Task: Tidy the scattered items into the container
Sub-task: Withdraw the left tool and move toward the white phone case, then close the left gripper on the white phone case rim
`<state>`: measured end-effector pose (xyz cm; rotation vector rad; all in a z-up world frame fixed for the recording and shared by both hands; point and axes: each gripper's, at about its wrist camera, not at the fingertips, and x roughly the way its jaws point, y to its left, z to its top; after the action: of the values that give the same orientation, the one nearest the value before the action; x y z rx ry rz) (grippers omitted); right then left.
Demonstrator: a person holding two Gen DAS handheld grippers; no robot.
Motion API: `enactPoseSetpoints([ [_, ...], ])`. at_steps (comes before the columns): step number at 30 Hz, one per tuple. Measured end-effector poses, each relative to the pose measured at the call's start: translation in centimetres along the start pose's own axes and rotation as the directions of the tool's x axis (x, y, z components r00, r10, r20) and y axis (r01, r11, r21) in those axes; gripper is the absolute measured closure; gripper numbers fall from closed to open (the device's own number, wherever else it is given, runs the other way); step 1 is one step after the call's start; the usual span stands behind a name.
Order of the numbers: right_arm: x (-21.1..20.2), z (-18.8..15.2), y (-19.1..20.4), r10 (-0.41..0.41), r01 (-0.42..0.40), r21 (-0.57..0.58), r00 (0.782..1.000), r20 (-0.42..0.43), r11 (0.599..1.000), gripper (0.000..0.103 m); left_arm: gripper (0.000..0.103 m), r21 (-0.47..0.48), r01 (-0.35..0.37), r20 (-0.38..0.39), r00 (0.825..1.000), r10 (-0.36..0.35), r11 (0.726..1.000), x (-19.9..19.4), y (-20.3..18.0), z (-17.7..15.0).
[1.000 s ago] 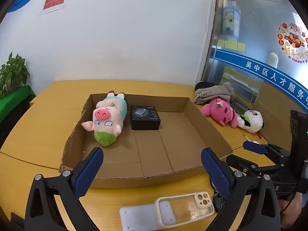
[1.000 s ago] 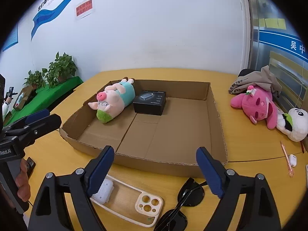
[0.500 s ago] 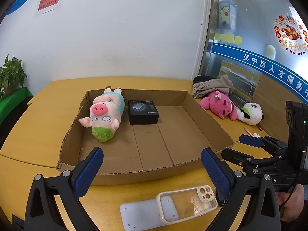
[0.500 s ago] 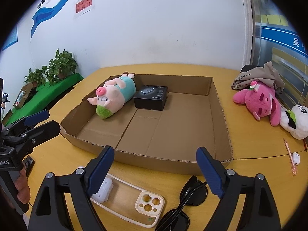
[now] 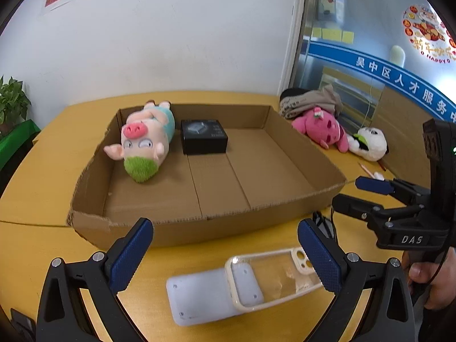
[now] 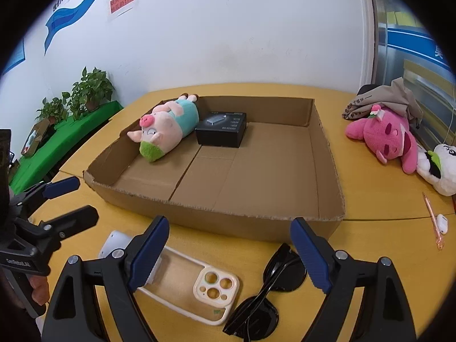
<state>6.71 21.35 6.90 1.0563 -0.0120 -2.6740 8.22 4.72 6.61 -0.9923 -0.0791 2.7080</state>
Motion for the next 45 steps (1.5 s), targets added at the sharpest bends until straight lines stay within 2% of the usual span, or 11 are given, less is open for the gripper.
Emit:
enactPoseSetpoints([
  [6, 0.9, -3.1, -0.4, 0.042, -0.041, 0.017, 0.996, -0.078, 0.999, 0.016, 0.012, 0.018, 0.014, -0.118, 0.993, -0.012, 1.0, 2.2, -0.7, -2.8],
  [9, 1.3, -4.1, -0.7, 0.055, -0.051, 0.042, 0.993, -0.103, 0.998, 0.016, 0.031, 0.02, 0.032, -0.188, 0.982, -0.027, 0.999, 3.8, -1.1, -3.9],
  [11, 1.3, -4.4, -0.7, 0.059, -0.055, 0.043, 0.992, -0.11, 0.998, 0.016, 0.053, 0.012, 0.034, -0.231, 0.973, -0.031, 0.999, 4.8, -1.2, -4.5],
  [13, 1.2, -4.6, -0.6, 0.063, -0.059, 0.038, 0.992, -0.113, 0.998, 0.016, 0.065, 0.002, 0.034, -0.265, 0.964, -0.032, 0.999, 5.6, -1.1, -4.9],
  [15, 1.1, -4.6, -0.5, 0.071, -0.067, 0.036, 0.991, -0.113, 0.997, 0.016, 0.071, -0.024, 0.059, -0.271, 0.961, -0.064, 0.998, 5.6, -0.9, -5.0],
  [22, 1.6, -5.1, 0.1, 0.13, -0.126, 0.042, 0.981, -0.141, 0.991, 0.016, 0.093, -0.029, 0.054, -0.267, 0.962, -0.059, 0.998, 4.9, -0.3, -4.8],
  [27, 2.0, -6.3, 2.2, 0.227, -0.234, -0.011, 0.954, -0.195, 0.972, 0.016, 0.095, -0.02, 0.047, -0.262, 0.964, -0.05, 0.999, 4.3, 0.3, -5.0],
  [30, 2.5, -7.2, 4.3, 0.237, -0.268, -0.106, 0.942, -0.239, 0.958, 0.016, 0.095, -0.026, 0.045, -0.26, 0.964, -0.05, 0.999, 3.9, 0.7, -5.3],
  [37, 4.1, -7.6, 7.7, 0.149, -0.216, -0.288, 0.96, -0.237, 0.933, 0.016, 0.095, -0.035, 0.042, -0.261, 0.964, -0.05, 0.999, 3.5, 1.1, -5.5],
  [43, 5.0, -7.6, 7.1, 0.187, -0.246, -0.25, 0.953, -0.238, 0.936, 0.039, 0.095, -0.046, 0.04, -0.26, 0.964, -0.05, 0.998, 3.0, 2.0, -5.9],
  [45, 4.7, -7.5, 6.7, 0.215, -0.268, -0.225, 0.948, -0.233, 0.937, 0.053, 0.095, -0.046, 0.037, -0.259, 0.965, -0.048, 0.998, 2.8, 2.3, -6.0],
])
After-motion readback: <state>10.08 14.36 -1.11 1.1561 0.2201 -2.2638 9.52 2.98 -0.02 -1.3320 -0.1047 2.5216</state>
